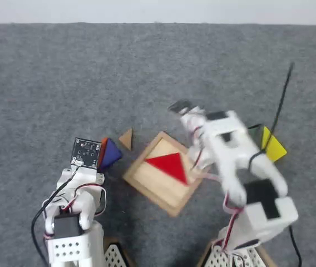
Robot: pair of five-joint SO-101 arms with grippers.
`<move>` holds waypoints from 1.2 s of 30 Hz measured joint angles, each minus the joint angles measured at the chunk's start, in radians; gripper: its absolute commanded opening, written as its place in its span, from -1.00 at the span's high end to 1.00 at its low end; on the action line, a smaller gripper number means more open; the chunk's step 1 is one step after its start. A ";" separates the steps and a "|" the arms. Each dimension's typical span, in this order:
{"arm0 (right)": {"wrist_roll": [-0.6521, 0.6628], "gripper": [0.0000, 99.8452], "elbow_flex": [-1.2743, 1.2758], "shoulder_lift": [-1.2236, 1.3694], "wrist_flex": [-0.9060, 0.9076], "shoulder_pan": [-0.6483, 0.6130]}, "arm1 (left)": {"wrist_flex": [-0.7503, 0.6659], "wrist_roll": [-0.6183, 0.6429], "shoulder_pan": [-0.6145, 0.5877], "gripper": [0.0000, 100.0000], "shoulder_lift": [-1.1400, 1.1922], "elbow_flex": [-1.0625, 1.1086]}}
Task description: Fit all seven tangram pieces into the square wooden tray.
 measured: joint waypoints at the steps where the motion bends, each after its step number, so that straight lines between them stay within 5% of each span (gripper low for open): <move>1: 0.020 0.54 -0.044 0.029 0.023 0.034 | 0.000 0.000 0.000 0.86 0.000 0.000; 8: 0.075 0.55 -0.477 0.331 0.157 0.149 | 0.000 0.000 0.000 0.86 0.000 0.000; 15: 0.048 0.55 -0.778 0.431 0.364 0.074 | 0.000 0.000 0.000 0.86 0.000 0.000; 21: -0.008 0.55 -0.526 0.189 0.273 -0.006 | 0.000 0.000 0.000 0.86 0.000 0.000; 28: -0.078 0.54 0.103 -0.241 -0.084 -0.032 | 0.000 0.000 0.000 0.86 0.000 0.000; 36: -0.086 0.55 0.115 -0.115 -0.100 -0.028 | 0.000 0.000 0.000 0.86 0.000 0.000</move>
